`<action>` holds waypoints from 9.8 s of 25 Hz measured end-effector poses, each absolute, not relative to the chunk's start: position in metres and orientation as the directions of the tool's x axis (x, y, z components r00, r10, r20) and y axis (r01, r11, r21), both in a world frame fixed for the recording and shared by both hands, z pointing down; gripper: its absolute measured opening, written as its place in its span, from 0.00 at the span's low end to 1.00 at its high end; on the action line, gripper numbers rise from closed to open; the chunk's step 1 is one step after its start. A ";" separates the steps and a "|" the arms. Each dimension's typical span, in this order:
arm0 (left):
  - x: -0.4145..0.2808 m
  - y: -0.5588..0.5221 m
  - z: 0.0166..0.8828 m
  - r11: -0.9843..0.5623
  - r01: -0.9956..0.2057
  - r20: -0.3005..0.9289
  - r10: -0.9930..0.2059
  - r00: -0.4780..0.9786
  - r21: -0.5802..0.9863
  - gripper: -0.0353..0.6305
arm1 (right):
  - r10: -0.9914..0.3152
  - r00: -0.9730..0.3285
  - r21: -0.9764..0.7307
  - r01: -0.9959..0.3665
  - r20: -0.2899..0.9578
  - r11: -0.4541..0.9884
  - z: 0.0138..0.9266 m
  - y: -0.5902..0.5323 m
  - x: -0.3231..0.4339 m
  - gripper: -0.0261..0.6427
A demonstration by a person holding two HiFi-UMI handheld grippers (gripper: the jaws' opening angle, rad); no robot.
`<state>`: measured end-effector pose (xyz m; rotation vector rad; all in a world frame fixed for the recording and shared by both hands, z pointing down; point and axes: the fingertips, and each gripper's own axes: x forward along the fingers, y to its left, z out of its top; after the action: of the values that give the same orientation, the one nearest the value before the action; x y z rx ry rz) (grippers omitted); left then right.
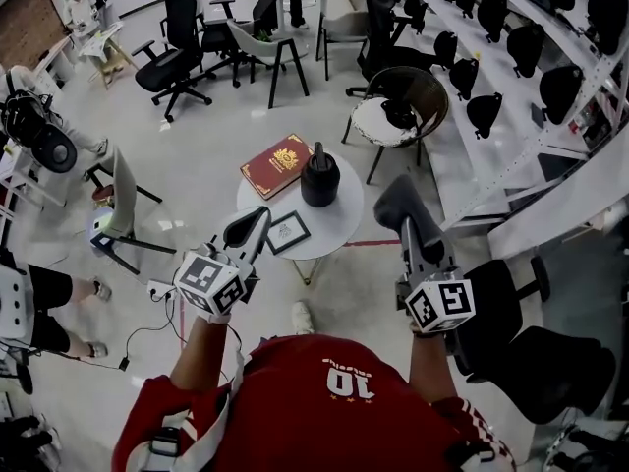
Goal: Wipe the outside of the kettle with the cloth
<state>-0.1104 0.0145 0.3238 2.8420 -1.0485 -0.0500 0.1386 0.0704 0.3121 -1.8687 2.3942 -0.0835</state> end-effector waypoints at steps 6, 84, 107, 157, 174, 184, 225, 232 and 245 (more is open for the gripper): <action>-0.119 -0.040 0.324 -0.760 -0.636 -0.004 -0.642 0.767 0.129 0.06 | -0.972 -0.234 -0.098 -0.967 -0.035 0.236 0.313 0.022 0.126 0.11; -0.029 -0.193 0.417 -0.303 -0.943 0.117 -0.940 0.319 0.135 0.06 | -0.503 -0.790 0.033 -0.526 0.351 0.850 0.648 -0.322 0.135 0.11; -0.029 -0.191 0.425 -0.307 -0.944 0.158 -0.933 0.324 0.122 0.06 | -0.350 -0.831 0.032 -0.374 0.432 0.927 0.674 -0.306 0.107 0.11; -0.092 -0.165 0.390 -0.668 -0.723 0.069 -0.724 0.686 0.174 0.06 | -0.694 -0.556 -0.021 -0.787 0.458 0.617 0.661 -0.172 0.071 0.11; -0.165 -0.136 0.400 -0.669 -0.720 0.064 -0.723 0.688 0.187 0.06 | -0.707 -0.556 -0.064 -0.803 0.438 0.592 0.660 -0.156 0.003 0.11; -0.206 -0.133 0.409 -0.629 -0.752 0.070 -0.756 0.651 0.198 0.06 | -0.700 -0.571 -0.066 -0.792 0.429 0.606 0.663 -0.175 -0.029 0.11; -0.122 -0.156 0.389 -0.575 -0.791 0.031 -0.804 0.593 0.210 0.06 | -0.608 -0.758 0.000 -0.625 0.235 0.780 0.520 -0.178 0.024 0.11; -0.071 -0.175 0.385 -0.590 -0.780 0.023 -0.794 0.607 0.206 0.06 | -0.634 -0.739 -0.016 -0.654 0.228 0.756 0.518 -0.199 0.082 0.11; -0.003 -0.213 0.398 -0.602 -0.781 0.050 -0.786 0.616 0.166 0.06 | -0.676 -0.697 -0.062 -0.706 0.238 0.706 0.558 -0.243 0.165 0.11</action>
<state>-0.0029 -0.2127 0.3983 2.6667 -1.3051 -0.0424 0.1651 -0.2430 0.5578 -1.2626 3.0818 -0.2493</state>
